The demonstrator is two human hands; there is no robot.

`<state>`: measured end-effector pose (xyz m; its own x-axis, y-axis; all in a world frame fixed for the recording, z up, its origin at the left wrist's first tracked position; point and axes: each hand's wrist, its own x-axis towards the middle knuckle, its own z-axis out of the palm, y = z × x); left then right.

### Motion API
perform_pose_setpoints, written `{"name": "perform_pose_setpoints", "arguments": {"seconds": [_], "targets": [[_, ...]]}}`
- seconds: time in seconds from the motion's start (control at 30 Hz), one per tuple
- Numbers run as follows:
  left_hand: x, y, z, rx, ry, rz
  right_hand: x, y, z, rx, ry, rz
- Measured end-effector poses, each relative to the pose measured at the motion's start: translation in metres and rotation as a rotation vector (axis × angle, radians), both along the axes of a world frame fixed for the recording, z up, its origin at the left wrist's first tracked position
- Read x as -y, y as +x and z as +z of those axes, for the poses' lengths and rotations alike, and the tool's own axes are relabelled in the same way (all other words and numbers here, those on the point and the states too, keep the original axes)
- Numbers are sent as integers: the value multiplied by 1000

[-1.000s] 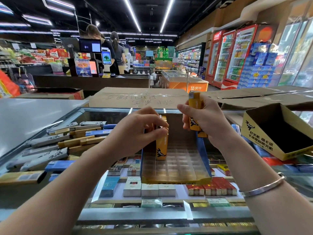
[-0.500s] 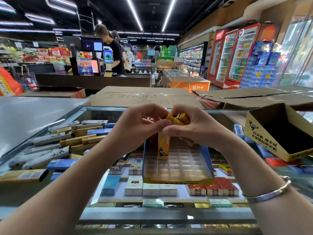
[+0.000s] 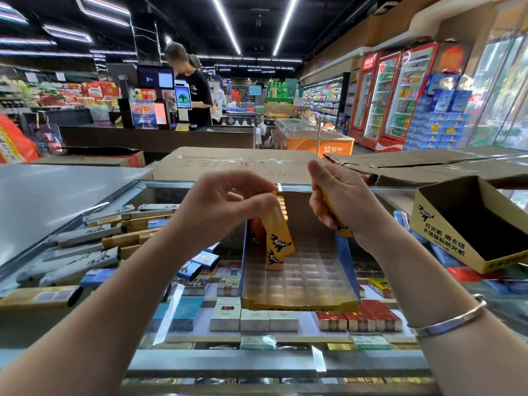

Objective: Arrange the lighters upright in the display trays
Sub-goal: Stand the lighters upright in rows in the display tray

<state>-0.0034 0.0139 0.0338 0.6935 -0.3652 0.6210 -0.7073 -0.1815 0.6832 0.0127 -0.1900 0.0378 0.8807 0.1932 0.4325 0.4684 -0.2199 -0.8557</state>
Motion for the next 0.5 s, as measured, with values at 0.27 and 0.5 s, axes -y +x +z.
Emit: {"name": "perform_pose_setpoints", "arguments": {"seconds": [0.27,0.5], "targets": [[0,-1,-1,182,412,90,-2,-1,-1,0,-37,-4],[3,0,-4,303,435,173,-3,3,-3,-8,-59,-30]]}}
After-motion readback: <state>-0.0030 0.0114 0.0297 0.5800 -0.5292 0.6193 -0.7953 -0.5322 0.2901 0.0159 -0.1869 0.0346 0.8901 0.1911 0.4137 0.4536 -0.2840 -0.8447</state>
